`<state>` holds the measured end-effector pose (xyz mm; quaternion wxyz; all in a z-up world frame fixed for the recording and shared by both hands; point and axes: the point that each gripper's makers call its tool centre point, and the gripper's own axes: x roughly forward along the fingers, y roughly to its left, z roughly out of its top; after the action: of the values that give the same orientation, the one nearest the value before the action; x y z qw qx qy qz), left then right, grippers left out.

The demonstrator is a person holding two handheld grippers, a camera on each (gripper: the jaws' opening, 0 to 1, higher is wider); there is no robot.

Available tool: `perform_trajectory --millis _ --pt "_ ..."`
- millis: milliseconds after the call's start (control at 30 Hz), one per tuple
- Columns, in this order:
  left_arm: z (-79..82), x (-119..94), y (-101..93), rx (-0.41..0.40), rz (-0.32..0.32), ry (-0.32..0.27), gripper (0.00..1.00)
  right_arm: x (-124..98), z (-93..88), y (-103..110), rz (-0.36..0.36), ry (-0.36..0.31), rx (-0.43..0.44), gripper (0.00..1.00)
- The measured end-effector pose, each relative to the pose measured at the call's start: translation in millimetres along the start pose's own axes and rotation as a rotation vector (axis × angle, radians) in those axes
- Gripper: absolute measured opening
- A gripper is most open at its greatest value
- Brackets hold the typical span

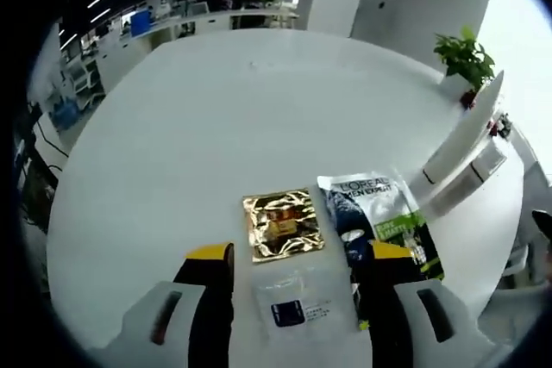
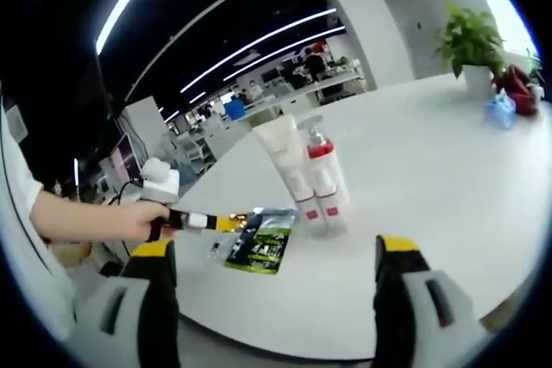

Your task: Arrange the skincare products in the storage area until every visible bottle or jar stands upright without overlapping.

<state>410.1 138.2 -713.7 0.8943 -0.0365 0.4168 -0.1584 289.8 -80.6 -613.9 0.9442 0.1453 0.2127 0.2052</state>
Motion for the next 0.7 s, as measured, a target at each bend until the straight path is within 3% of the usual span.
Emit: perform_trajectory --millis 33,167,267,533,700 --pt "-2.8 -5.2 -3.9 0.006 -0.037 0.002 0.60 0.0 -0.2 0.2 0.001 0.001 -0.001 0.96" --pt "-9.6 -25.2 2.2 0.044 -0.047 -0.011 0.65 0.5 -0.9 1.7 0.008 0.005 -0.007 0.96" --pt "-17.9 -40.3 2.7 0.088 -0.106 -0.021 0.66 0.9 -2.4 3.1 0.009 0.016 -0.021 0.96" --pt "-42.9 -76.2 7.9 0.192 -0.134 -0.050 0.78 -0.4 -1.9 1.2 -0.020 0.020 -0.055 1.00" --pt "-50.5 -98.5 6.5 0.189 -0.153 -0.087 0.83 -1.6 -1.5 -0.5 -0.030 0.017 -0.051 1.00"
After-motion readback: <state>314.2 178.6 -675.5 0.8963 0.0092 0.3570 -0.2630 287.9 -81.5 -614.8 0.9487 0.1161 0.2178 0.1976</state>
